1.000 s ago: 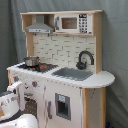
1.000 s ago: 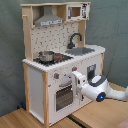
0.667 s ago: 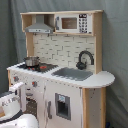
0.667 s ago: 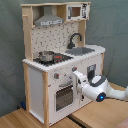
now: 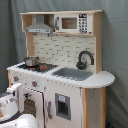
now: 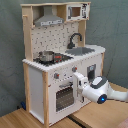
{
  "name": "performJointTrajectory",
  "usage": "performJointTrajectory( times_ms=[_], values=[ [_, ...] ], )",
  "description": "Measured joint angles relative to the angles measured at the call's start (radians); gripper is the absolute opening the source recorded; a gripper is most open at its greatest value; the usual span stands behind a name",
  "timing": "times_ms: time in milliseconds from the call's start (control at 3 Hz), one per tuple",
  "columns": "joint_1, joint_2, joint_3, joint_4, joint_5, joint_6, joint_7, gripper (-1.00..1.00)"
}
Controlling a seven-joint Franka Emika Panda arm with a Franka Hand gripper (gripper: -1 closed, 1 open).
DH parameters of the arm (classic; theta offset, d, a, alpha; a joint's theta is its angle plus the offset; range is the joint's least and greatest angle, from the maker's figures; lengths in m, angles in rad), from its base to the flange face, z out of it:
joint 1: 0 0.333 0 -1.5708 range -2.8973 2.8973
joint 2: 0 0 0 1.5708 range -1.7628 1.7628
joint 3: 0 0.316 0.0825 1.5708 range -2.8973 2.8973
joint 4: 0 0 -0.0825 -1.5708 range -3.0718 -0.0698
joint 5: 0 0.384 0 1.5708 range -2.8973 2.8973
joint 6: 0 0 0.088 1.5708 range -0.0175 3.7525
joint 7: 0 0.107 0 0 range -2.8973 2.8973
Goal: Play with the kitchen
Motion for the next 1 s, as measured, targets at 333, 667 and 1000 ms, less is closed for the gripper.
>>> performJointTrajectory(
  times_ms=[333, 667, 1000],
  values=[
    [0.060, 0.019, 0.016, -0.006, 0.003, -0.085, 0.009, -1.00],
    [0.111, 0.032, 0.032, -0.004, 0.029, -0.165, 0.011, -1.00],
    [0.153, 0.061, 0.045, 0.011, 0.062, -0.245, -0.005, -1.00]
  ],
)
